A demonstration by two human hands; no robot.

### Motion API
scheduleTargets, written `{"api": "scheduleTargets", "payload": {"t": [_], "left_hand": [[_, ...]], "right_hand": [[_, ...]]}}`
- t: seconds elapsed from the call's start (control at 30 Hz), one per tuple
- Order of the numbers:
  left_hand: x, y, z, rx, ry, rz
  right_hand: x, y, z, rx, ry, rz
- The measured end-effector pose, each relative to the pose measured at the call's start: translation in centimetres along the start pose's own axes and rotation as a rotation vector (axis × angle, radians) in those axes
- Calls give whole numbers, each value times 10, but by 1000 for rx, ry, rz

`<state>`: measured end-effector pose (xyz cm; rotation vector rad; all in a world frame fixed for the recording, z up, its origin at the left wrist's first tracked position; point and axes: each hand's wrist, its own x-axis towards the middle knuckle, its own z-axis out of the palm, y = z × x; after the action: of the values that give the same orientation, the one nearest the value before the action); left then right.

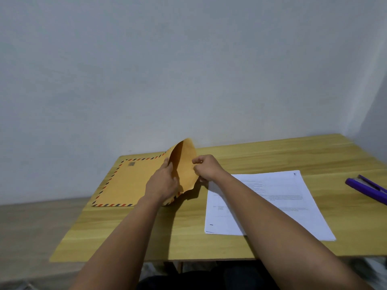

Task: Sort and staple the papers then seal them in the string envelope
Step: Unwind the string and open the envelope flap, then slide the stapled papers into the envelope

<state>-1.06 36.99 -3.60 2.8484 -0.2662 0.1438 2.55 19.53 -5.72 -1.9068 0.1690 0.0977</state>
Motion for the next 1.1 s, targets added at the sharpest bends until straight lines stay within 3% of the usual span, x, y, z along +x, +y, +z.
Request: {"api": "scheduleTargets", "payload": {"t": [0.1,0.3,0.43,0.6,0.93,1.1], "left_hand": [[2,2,3,-3,-13,-1],[10,9,5,-4,-37,-11],[15,14,5,1,-45,-20],[19,15,7,3,-55,-29],[19,17,7,24,-58,-30],[18,19,6,28,-47,-31]], "right_hand": [[-7,2,-34,-23,87,-15],[-33,23,-138,-380,291,97],[-61,38,-191,-680,271,336],[-83,67,-220,-833,254,643],[-93,67,-223,-845,70,678],[-99,76,-223,-828,87,608]]}}
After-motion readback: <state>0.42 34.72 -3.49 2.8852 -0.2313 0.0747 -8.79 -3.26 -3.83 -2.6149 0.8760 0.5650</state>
